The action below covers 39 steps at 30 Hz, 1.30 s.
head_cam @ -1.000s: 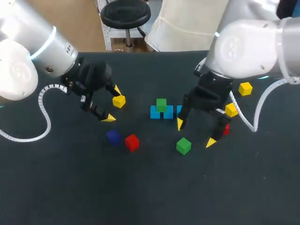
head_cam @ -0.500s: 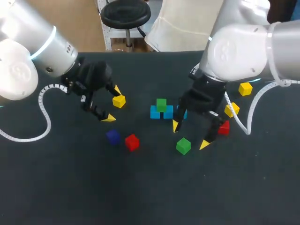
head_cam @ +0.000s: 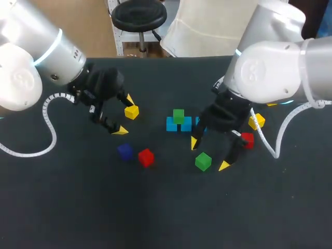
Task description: Place the blue cubes, place green cubes on the blue cubes, place the yellow cubes on the green cubes, then place the red cubes on the yellow cubes, and place purple cube on the red cubes.
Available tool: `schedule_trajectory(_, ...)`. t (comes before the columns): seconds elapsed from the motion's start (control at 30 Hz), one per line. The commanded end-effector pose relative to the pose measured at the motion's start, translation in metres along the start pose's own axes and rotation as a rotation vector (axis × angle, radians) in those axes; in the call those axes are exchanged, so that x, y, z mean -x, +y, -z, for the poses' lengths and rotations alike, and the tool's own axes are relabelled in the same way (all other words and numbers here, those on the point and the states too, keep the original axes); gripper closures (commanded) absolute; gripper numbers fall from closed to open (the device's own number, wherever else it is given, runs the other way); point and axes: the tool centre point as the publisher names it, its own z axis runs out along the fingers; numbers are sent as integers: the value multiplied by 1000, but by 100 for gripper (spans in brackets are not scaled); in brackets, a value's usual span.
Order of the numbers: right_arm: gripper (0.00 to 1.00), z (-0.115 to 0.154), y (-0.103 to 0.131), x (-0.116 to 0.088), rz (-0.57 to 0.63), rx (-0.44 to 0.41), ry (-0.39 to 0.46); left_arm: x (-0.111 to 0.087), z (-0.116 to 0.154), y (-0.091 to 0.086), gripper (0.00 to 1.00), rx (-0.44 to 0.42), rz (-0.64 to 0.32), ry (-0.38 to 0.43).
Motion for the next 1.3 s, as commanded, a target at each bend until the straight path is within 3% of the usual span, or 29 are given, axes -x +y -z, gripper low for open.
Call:
schedule_trajectory(0.03, 7, -1, -1, -1, 3, 0, -7, -1, 0, 0, 0, 2, -3, -3)
schedule_trajectory(0.1, 13, -2, -1, 0, 6, 1, -9, -1, 0, 0, 0, 2, -3, -3)
schedule_trajectory(0.13, 11, -2, -1, 0, 7, 2, -10, -1, 0, 0, 0, 2, -3, -3)
schedule_trajectory(0.2, 19, -2, -2, 0, 9, 3, -10, -1, 0, 0, 0, 2, -3, -3)
schedule_trajectory(0.27, 33, -2, -2, 0, 10, 5, -10, -1, 0, 0, 0, 2, -3, -3)
schedule_trajectory(0.3, 48, -2, -3, 1, 10, 6, -10, -1, 0, 0, 0, 2, -3, -3)
schedule_trajectory(0.6, 62, -3, -4, 2, 7, 1, -13, -1, 0, 0, 0, 2, -3, -3)
schedule_trajectory(0.63, 67, -3, -4, 2, 6, -1, -14, -1, 0, 0, 0, 2, -3, -3)
schedule_trajectory(0.73, 100, -2, -4, 3, -1, -9, -21, -1, 0, 0, 0, 2, -3, -3)
schedule_trajectory(0.9, 100, 11, -5, 4, -85, -60, -38, -1, 0, 0, 0, 2, -3, -3)
schedule_trajectory(1.07, 100, 33, -14, 1, -294, -163, -10, -1, 0, 0, 0, 2, -3, -3)
schedule_trajectory(1.3, 100, 55, -30, -10, -498, -286, 19, -1, 0, 0, 0, 2, -3, -3)
